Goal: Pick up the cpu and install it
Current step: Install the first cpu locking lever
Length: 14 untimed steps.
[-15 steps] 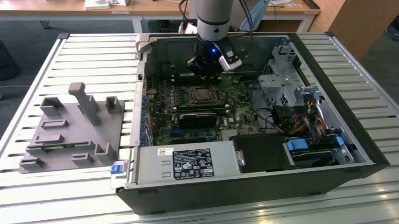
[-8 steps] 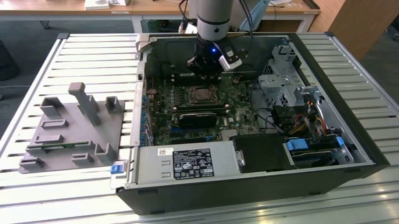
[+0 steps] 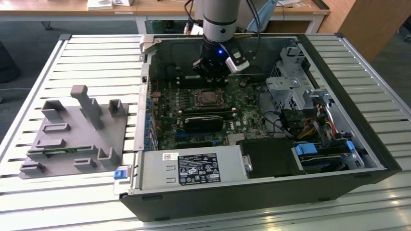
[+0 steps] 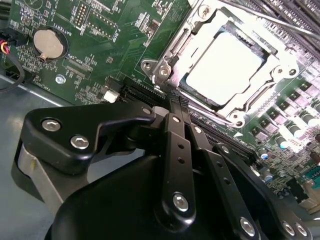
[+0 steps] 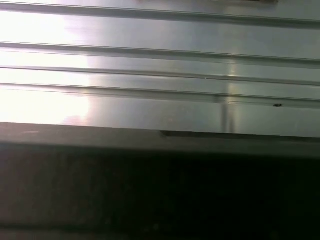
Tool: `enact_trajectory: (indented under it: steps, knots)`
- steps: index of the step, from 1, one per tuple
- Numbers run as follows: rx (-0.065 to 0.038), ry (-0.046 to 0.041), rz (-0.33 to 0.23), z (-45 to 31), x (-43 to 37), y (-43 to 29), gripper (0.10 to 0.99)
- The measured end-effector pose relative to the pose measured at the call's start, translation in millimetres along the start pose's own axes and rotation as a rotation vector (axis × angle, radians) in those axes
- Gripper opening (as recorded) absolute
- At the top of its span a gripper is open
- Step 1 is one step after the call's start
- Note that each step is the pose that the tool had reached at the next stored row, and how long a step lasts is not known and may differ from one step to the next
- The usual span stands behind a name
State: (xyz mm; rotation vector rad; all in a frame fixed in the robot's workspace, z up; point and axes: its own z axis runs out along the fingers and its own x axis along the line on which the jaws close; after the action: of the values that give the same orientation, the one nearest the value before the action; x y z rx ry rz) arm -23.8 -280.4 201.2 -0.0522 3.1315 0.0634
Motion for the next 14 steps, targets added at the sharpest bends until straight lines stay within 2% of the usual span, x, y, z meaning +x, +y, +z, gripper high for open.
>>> enact_trajectory:
  steps: [4,8,11,12,14]
  knots:
    - [0.017,0.0009,0.0,1.3,-0.2,0.1,0.106]
    - [0.025,0.001,0.0,3.1,-0.7,1.0,0.106]
    - [0.024,0.0011,0.0,4.3,-0.7,1.6,0.106]
    - [0.02,0.0012,0.0,4.6,-0.7,1.6,0.106]
    - [0.005,0.0006,0.0,5.0,-0.7,1.6,0.106]
